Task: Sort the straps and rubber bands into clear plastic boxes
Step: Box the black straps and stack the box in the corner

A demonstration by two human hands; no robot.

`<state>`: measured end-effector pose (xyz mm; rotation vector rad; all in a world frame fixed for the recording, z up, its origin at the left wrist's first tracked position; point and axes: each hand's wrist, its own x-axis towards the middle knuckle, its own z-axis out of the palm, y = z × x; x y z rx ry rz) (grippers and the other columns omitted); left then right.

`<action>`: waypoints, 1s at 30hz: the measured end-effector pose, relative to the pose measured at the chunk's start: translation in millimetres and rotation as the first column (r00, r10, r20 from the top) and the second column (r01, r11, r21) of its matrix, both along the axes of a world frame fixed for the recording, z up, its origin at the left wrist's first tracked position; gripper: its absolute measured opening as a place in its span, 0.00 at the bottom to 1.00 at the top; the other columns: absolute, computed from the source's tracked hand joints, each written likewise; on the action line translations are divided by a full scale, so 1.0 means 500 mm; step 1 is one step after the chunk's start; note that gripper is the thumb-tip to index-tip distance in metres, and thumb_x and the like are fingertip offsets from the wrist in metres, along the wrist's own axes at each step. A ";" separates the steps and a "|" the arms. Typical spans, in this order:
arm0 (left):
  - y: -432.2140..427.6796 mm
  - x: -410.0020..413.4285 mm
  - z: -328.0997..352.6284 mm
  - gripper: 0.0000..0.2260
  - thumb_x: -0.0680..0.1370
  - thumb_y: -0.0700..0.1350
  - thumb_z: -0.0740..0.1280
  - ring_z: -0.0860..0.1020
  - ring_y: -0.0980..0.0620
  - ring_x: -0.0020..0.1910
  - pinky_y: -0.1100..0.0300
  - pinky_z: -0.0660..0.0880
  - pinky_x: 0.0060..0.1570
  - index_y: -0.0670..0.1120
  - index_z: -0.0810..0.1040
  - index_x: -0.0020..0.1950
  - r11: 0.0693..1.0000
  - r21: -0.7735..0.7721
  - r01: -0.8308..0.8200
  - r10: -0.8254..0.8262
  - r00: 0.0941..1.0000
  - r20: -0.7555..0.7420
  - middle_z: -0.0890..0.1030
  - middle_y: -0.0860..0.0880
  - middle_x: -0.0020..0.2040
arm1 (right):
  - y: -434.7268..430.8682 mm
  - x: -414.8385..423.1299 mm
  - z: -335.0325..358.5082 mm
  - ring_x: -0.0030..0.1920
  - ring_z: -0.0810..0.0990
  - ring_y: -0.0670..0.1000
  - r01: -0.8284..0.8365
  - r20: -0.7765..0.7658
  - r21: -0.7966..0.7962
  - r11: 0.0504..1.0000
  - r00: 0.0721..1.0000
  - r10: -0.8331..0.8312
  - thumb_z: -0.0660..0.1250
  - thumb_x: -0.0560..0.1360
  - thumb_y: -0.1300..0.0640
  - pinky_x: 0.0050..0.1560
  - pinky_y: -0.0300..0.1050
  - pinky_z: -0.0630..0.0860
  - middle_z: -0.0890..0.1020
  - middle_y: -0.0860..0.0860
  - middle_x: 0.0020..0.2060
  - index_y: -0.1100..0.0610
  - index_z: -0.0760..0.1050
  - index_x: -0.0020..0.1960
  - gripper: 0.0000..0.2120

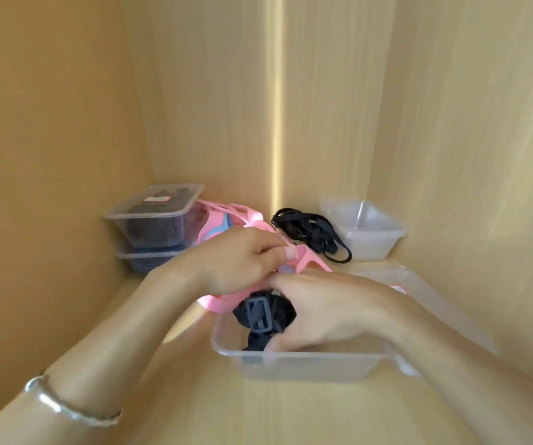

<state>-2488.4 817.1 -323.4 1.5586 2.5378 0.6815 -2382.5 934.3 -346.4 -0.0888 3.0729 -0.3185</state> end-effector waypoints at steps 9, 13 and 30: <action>-0.023 0.017 -0.054 0.34 0.71 0.69 0.42 0.76 0.56 0.52 0.65 0.69 0.54 0.51 0.80 0.51 0.997 0.073 -0.031 0.021 0.991 0.130 0.81 0.55 0.49 | 0.007 -0.015 -0.015 0.71 0.62 0.39 -0.186 -0.001 -0.151 0.971 0.982 0.188 0.73 0.68 0.48 0.66 0.48 0.70 0.62 0.34 0.71 0.33 0.67 0.66 0.30; -0.024 0.018 -0.060 0.35 0.70 0.69 0.41 0.77 0.60 0.48 0.67 0.69 0.49 0.52 0.80 0.52 0.985 0.169 -0.024 -0.009 0.980 0.197 0.82 0.54 0.47 | 0.004 -0.008 -0.013 0.74 0.46 0.39 -0.184 -0.056 0.105 0.977 0.980 0.191 0.72 0.70 0.44 0.74 0.50 0.56 0.51 0.37 0.74 0.32 0.64 0.70 0.31; -0.024 0.013 -0.069 0.31 0.72 0.68 0.46 0.76 0.64 0.57 0.66 0.68 0.60 0.56 0.80 0.60 0.958 0.285 -0.027 -0.055 0.960 0.275 0.81 0.60 0.56 | 0.004 -0.013 -0.001 0.64 0.66 0.32 -0.179 -0.073 -0.157 0.971 0.983 0.169 0.77 0.66 0.49 0.64 0.35 0.69 0.69 0.29 0.61 0.36 0.69 0.64 0.31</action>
